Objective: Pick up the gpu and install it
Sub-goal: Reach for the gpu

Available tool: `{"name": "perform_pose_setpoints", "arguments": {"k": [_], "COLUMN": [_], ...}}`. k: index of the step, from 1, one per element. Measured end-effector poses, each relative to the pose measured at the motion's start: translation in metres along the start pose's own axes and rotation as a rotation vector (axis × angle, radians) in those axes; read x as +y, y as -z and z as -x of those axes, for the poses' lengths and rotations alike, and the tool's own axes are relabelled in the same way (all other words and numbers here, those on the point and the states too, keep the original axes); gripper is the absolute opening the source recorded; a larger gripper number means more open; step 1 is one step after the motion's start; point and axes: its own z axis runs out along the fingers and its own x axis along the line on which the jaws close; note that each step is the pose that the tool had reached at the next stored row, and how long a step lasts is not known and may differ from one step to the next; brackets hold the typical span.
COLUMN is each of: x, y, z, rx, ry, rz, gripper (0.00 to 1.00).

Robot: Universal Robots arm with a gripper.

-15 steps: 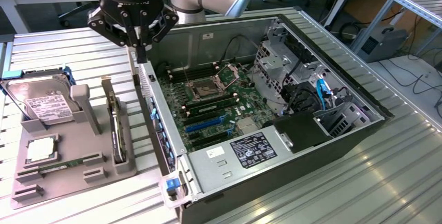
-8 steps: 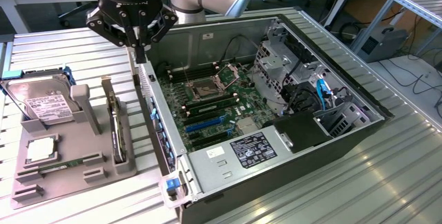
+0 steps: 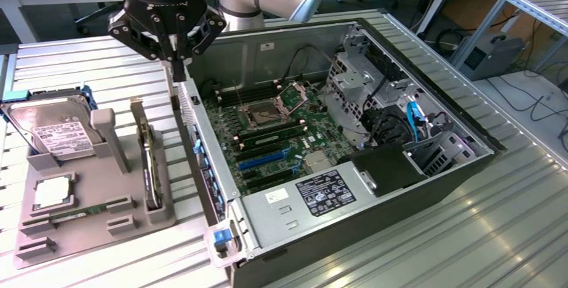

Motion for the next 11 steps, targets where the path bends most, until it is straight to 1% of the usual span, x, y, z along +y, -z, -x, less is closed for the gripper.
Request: {"name": "perform_pose_setpoints", "arguments": {"k": [2, 11], "x": [-0.0002, -0.0004], "y": [0.0001, 0.0001], "z": [-0.0031, -0.0048], "rx": [-0.0001, 0.0000], "ry": [0.000, 0.000], "rz": [0.0000, 0.0000], "gripper": [0.11, 0.11]}}
